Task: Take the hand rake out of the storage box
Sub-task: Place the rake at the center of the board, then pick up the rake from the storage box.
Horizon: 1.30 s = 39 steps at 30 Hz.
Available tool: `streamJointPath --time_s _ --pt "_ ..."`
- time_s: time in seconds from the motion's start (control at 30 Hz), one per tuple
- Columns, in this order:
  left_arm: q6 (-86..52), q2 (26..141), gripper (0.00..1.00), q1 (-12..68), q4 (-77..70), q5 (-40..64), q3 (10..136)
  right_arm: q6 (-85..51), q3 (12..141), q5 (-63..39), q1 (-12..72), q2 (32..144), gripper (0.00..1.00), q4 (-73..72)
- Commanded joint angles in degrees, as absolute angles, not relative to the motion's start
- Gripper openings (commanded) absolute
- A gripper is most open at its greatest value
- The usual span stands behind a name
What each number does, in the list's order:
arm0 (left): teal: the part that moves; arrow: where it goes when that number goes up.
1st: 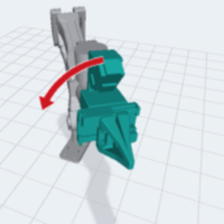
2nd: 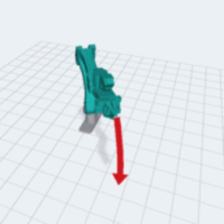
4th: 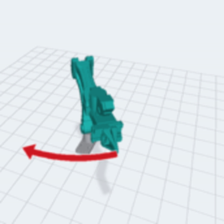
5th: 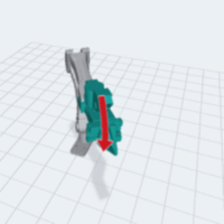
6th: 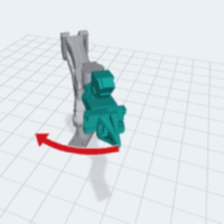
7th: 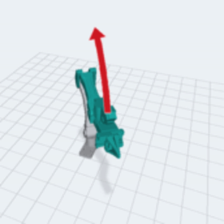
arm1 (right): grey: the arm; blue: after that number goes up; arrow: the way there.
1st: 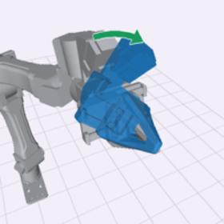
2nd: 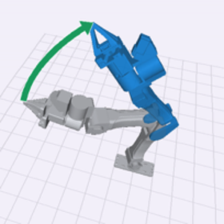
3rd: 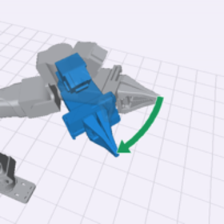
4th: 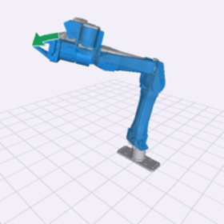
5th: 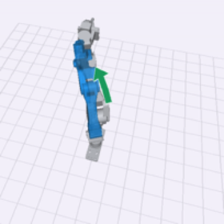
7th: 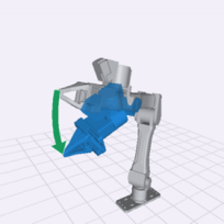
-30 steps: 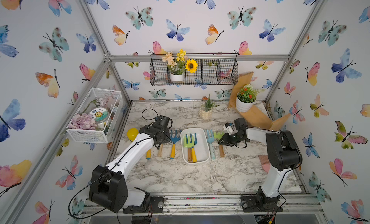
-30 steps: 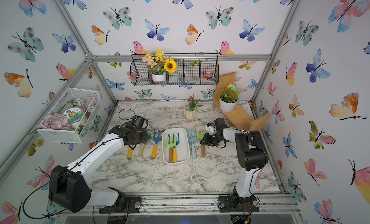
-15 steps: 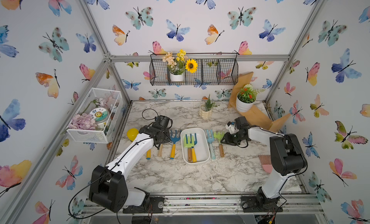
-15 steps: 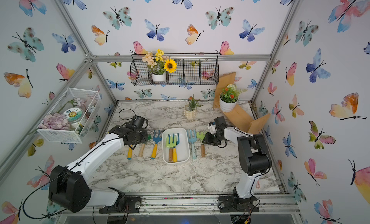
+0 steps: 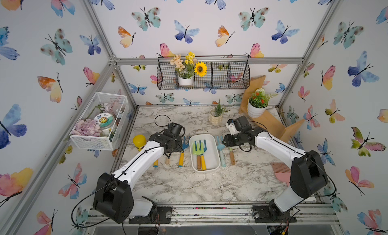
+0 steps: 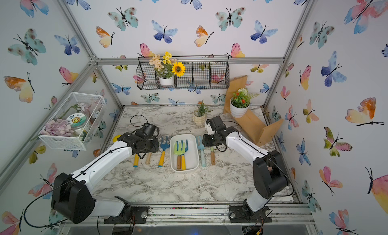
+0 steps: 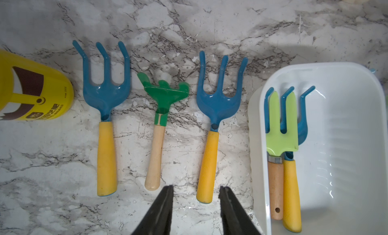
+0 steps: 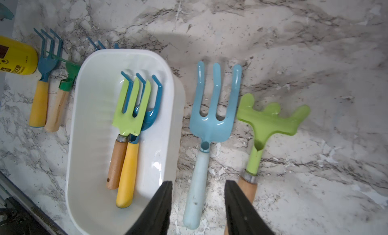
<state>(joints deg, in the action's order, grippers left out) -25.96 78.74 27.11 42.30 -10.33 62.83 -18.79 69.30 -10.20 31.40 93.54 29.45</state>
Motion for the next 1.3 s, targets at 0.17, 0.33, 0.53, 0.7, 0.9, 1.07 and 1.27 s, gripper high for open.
streamJointPath --time_s 0.17,0.33,0.53,0.7,0.9,1.07,1.27 --pt "-27.2 79.1 0.41 28.3 43.0 -9.9 63.6 -25.3 73.4 -3.3 39.1 96.2 0.47 29.6" --pt "-27.4 78.4 0.41 28.4 43.2 -10.3 62.9 -26.5 75.7 -0.9 42.5 99.9 0.47 29.4" --pt "-27.5 77.6 0.42 28.4 43.6 -10.9 62.6 -27.9 77.0 0.8 44.6 103.2 0.46 28.1" --pt "-27.5 77.6 0.42 28.2 43.6 -11.0 62.7 -28.0 78.5 0.8 45.6 106.1 0.45 28.2" --pt "-27.5 77.9 0.42 28.1 43.3 -10.9 62.7 -28.1 80.2 -0.2 47.2 108.8 0.43 27.7" --pt "-27.4 78.0 0.42 28.0 43.0 -10.9 62.6 -29.1 81.8 -0.3 49.5 111.0 0.42 27.2" --pt "-27.4 77.6 0.42 27.4 42.9 -11.4 62.1 -30.8 83.6 0.0 51.8 113.2 0.41 28.1"
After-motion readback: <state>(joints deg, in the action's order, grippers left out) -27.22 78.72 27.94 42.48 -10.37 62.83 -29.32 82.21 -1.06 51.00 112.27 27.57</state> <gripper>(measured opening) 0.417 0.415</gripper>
